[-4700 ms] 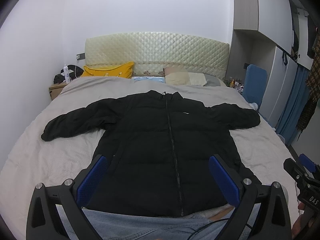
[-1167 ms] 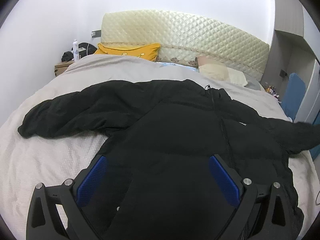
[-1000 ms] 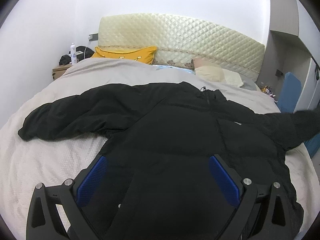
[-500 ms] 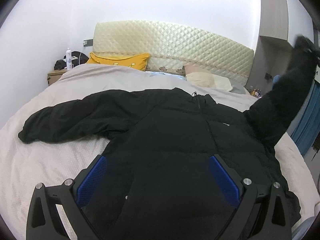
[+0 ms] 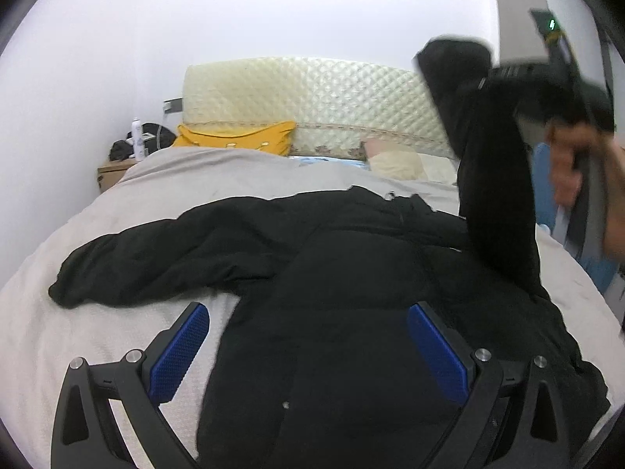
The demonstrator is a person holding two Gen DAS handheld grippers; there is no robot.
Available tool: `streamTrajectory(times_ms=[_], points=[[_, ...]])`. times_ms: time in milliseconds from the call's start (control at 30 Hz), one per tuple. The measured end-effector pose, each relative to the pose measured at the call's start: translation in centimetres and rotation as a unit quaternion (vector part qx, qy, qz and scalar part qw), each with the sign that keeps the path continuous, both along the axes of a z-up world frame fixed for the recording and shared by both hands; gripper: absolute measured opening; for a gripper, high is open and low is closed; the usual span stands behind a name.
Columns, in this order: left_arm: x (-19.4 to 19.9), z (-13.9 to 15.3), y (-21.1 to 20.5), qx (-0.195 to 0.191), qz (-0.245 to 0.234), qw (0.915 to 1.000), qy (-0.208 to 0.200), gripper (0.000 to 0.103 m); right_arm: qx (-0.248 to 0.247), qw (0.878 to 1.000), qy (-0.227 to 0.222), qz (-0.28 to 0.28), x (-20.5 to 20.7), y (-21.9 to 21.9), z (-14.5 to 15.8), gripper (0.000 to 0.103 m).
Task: Fold large clothes
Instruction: 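Lift the sleeve with the right gripper and fold it across the jacket body, then open the right gripper and release the sleeve on the jacket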
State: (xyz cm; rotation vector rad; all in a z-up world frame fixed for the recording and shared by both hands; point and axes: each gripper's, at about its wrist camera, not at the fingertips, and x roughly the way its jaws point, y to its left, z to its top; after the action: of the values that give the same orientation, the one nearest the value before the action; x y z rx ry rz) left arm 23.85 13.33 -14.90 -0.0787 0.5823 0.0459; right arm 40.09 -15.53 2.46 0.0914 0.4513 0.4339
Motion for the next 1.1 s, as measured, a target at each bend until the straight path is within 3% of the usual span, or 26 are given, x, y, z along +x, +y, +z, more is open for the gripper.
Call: streamTrajectory(times_ms=[100, 200, 400, 567, 733, 900, 967, 1100], points=[[-0.1, -0.5, 1.2, 0.01, 0.013, 0.9999, 0.002, 0.103, -0.024, 0.998, 0.03, 0.039, 0.5, 3.9, -4.9, 0.01], [0.3, -1.1, 2.6, -0.012, 0.026, 0.9995, 0.012, 0.103, -0.018, 0.996, 0.063, 0.068, 0.7, 6.7, -9.1, 0.012], [0.9, -2.0, 3.6, -0.027, 0.036, 0.9987, 0.023, 0.103, -0.034, 0.986, 0.148, 0.075, 2.6, 9.8, -17.9, 0.012], [1.7, -2.9, 3.6, -0.03, 0.033, 0.9984, 0.035, 0.103, -0.07, 0.978, 0.181, 0.081, 2.8, 11.4, -22.6, 0.013], [2.8, -3.9, 3.7, -0.036, 0.031, 0.9976, 0.049, 0.103, -0.067, 0.976, 0.189, 0.084, 2.8, 11.4, -22.1, 0.019], [2.4, -3.7, 3.6, -0.034, 0.031, 0.9979, 0.044, 0.103, -0.101, 0.972, 0.18, 0.115, 1.0, 12.2, -20.3, 0.05], [2.2, -3.5, 3.6, -0.034, 0.031, 0.9981, 0.04, 0.103, -0.092, 0.974, 0.169, 0.121, -0.3, 11.8, -19.2, 0.067], [1.7, -3.0, 3.4, -0.038, 0.028, 0.9983, 0.034, 0.103, -0.065, 0.98, 0.155, 0.103, -1.6, 9.4, -16.8, 0.068]])
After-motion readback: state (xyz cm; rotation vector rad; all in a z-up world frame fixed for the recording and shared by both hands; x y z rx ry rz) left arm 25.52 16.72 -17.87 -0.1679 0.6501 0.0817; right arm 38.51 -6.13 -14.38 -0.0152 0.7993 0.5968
